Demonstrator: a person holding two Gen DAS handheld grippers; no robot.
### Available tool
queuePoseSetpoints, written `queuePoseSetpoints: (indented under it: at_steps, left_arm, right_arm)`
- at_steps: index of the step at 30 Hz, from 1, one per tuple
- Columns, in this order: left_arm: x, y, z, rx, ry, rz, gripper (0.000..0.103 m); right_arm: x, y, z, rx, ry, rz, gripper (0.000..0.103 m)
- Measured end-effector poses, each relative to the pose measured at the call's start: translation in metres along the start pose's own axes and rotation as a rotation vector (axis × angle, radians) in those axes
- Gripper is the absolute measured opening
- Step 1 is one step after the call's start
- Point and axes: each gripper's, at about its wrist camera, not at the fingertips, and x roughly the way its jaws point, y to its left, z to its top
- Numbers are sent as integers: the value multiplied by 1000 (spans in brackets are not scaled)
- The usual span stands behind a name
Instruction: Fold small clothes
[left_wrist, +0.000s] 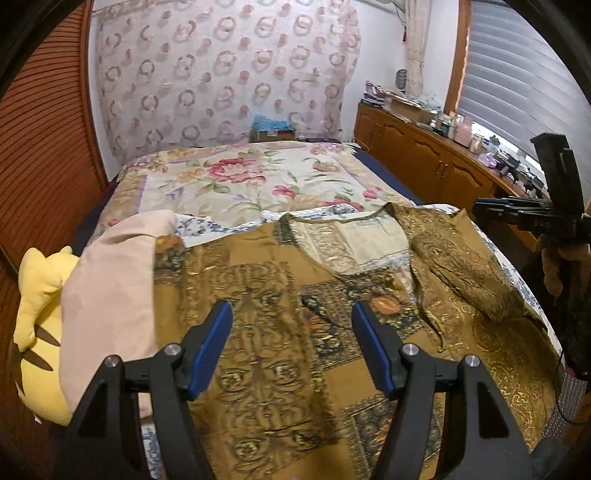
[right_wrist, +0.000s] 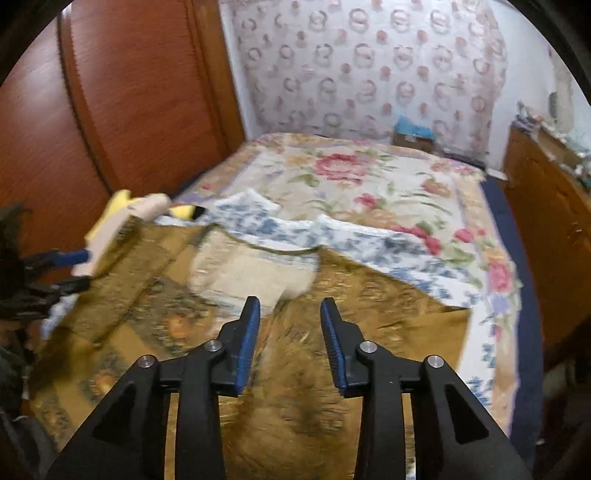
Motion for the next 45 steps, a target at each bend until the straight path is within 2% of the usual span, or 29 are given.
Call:
queuePoseSetpoints:
  at_steps: [4,10,16,25,30,32,34,35,36,37,38,40,45]
  left_arm:
    - [1,19,-1,-20,-4,34,66]
    - [4,57,3,-44,-6,113,66]
    - [12,90,5,-74,5,163,66]
    - [42,88,18,-52,51,62,62]
    - [67,87,23,-32,114,84,62]
    - [74,88,25,-25,126,93,57]
    - [78,90,27,-22,131,93,43]
    - [79,91,27,-20,134,92,39]
    - [79,92,27,-19,136,94,28]
    - [79,93,28,-20,133,91,12]
    - [78,94,28,-24,130,90,6]
    - [73,98,29,-38,109,99,2]
    - [60,102,30,-63,70,85,1]
  right_arm:
    - [5,-25,-15,17,30,-85,37]
    - [19,-66,-55,74,114,-161,37]
    - [29,-89,-76,129,137,-206,37]
    - [29,-90,-82,139,74,-225,38]
    - [28,-89,-84,142,67,-224,38]
    - [28,-89,-84,142,66,-224,38]
    - [28,-89,-84,142,67,-225,38]
    - [28,-89,-84,142,67,-224,38]
    - [28,-89,-84,142,67,-225,38]
    - [28,-89,-84,142,67,-225,38]
    - [28,-89,-84,142,67,-225,38]
    - [28,-89,-84,142,67,-224,38]
    - [27,-98,-76,168,84,-214,39]
